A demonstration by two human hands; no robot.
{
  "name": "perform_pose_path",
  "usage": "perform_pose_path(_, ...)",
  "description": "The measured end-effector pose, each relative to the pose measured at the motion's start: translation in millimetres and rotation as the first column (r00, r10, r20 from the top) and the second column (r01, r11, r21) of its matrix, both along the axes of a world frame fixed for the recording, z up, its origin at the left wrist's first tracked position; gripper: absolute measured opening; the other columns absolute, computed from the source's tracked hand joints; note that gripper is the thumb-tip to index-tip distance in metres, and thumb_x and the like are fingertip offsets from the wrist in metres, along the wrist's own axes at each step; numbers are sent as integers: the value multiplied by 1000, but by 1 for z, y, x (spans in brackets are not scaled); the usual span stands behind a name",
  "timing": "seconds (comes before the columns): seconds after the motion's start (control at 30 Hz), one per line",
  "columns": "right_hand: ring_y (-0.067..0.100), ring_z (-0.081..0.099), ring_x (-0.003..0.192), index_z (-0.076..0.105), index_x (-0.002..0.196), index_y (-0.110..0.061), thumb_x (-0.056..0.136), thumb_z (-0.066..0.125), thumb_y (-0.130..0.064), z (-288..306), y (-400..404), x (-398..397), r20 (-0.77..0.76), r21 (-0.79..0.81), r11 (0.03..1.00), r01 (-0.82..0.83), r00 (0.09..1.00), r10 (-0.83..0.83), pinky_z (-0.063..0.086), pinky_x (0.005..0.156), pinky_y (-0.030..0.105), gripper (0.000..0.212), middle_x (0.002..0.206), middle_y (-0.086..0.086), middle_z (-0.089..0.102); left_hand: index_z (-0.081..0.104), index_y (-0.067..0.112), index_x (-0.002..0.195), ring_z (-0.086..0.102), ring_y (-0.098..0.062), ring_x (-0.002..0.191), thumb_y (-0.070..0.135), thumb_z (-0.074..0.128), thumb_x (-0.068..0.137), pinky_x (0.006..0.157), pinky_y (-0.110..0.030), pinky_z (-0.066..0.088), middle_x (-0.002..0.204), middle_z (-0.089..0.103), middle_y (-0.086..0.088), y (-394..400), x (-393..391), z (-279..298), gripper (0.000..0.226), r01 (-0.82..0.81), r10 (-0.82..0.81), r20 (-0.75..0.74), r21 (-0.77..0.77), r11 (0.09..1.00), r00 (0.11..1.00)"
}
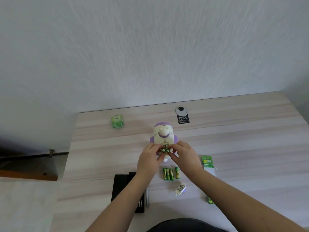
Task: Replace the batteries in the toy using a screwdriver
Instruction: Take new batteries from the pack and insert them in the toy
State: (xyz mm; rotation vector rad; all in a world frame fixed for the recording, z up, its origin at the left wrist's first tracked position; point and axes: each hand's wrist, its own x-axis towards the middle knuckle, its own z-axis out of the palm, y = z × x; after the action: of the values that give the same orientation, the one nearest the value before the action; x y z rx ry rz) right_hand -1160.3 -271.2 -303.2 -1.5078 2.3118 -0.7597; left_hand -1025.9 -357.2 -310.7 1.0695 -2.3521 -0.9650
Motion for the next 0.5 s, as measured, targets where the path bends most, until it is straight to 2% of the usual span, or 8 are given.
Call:
perform_pose_path(0.07, 15, 56, 80, 68, 106, -19, 85, 70, -22, 1, 2, 0, 53, 8, 1000, 18, 998, -18, 45, 67, 24, 21, 85, -4, 62, 66, 20, 108, 54, -6, 76, 23, 73, 83, 68, -15, 44, 90, 57, 9, 0, 2, -1, 26, 8, -8, -11, 12, 1000, 1000)
perform_pose_path(0.17, 8, 53, 81, 63, 114, -22, 92, 61, -23, 2, 5, -1, 186, 16, 992, 125, 974, -126, 45, 72, 22, 23, 90, -9, 56, 58, 23, 119, 56, -6, 83, 26, 72, 84, 72, -17, 48, 96, 57, 8, 0, 7, -4, 38, -5, 7, -22, 80, 997, 1000)
perform_pose_path(0.3, 6, 55, 85, 56, 123, -21, 98, 47, -25, 6, 1, -1, 362, 97, 955, 281, 884, -296, 45, 76, 23, 26, 97, -6, 56, 53, 22, 117, 59, -7, 84, 22, 63, 92, 69, -17, 49, 97, 60, 6, 0, 11, -7, 27, -137, 153, -76, 187, 973, 985)
perform_pose_path(0.43, 9, 58, 102, 50, 132, -24, 97, 49, -33, 2, -6, -1, 458, 142, 957, 253, 840, -290, 50, 91, 31, 36, 116, -2, 61, 48, 21, 129, 60, -7, 91, 22, 57, 95, 70, -12, 47, 114, 57, 5, -3, 10, -9, 35, -233, 266, -70, 306, 923, 961)
perform_pose_path(0.5, 11, 56, 110, 46, 136, -26, 95, 51, -36, 0, -9, 0, 482, 176, 962, 210, 833, -270, 46, 92, 28, 42, 124, -3, 58, 39, 19, 141, 59, -9, 100, 22, 55, 96, 79, -14, 45, 128, 48, 5, -8, 9, -10, 48, -244, 274, -45, 333, 911, 961)
